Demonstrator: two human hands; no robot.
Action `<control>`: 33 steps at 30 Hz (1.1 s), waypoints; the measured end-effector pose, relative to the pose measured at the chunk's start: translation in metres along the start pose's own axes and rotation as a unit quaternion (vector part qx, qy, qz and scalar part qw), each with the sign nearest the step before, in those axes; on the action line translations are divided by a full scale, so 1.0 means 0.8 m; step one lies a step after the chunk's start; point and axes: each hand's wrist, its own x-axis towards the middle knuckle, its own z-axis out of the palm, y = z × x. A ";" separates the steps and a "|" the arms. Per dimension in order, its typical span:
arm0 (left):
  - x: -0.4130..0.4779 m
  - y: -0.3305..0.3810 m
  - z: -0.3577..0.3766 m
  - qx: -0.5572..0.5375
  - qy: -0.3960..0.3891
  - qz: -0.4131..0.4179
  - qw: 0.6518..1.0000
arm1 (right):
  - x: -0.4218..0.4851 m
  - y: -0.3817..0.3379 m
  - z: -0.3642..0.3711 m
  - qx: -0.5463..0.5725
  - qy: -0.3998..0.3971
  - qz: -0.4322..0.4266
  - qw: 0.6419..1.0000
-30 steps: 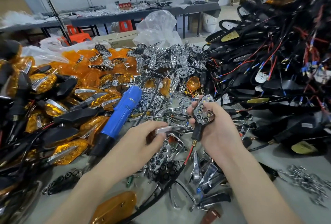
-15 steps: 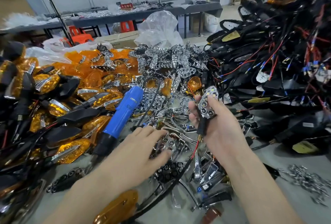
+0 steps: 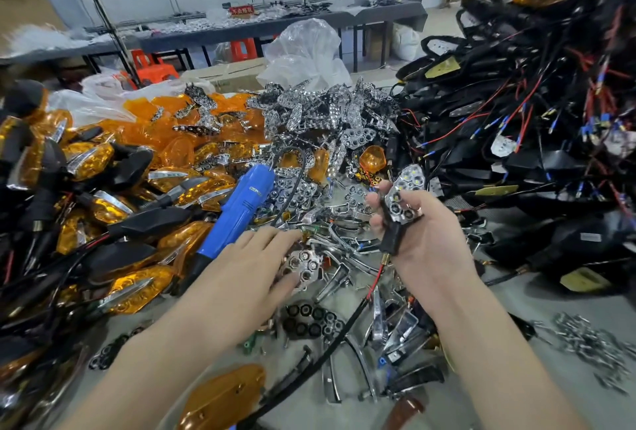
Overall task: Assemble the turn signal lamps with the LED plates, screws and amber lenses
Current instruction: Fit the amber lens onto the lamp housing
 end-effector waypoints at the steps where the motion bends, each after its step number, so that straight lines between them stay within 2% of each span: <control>1: -0.004 0.004 -0.003 -0.001 0.000 0.014 1.000 | 0.000 0.000 0.000 0.003 -0.002 0.003 1.000; 5: -0.008 0.011 -0.016 -0.012 -0.033 0.025 0.999 | -0.002 0.002 0.001 -0.009 -0.002 -0.004 1.000; 7: -0.007 0.008 -0.029 -0.038 -0.029 -0.009 0.999 | -0.003 0.001 0.002 -0.011 -0.004 -0.006 1.000; 9: -0.011 -0.001 -0.041 -0.072 -0.059 -0.058 0.994 | -0.004 0.001 0.004 -0.015 -0.006 -0.003 1.000; 14: -0.053 -0.015 -0.048 -0.049 -0.296 -0.114 0.947 | -0.006 0.007 0.009 -0.043 -0.023 -0.008 0.999; 17: -0.071 -0.015 -0.038 -0.025 -0.346 -0.120 0.930 | -0.006 0.013 0.011 -0.055 -0.024 -0.015 0.998; 22: -0.078 -0.022 -0.033 -0.030 -0.323 -0.124 0.938 | -0.006 0.015 0.009 -0.055 -0.020 -0.022 0.998; 25: -0.071 -0.023 -0.037 -0.031 -0.295 -0.106 0.949 | -0.005 0.016 0.008 -0.056 0.013 -0.027 0.998; 30: -0.044 -0.016 -0.061 -0.170 -0.190 -0.100 0.962 | -0.004 0.013 0.004 -0.094 0.053 -0.032 0.994; 33: -0.032 -0.018 -0.068 -0.225 -0.117 -0.125 0.959 | -0.005 0.012 0.002 -0.103 0.063 -0.026 0.992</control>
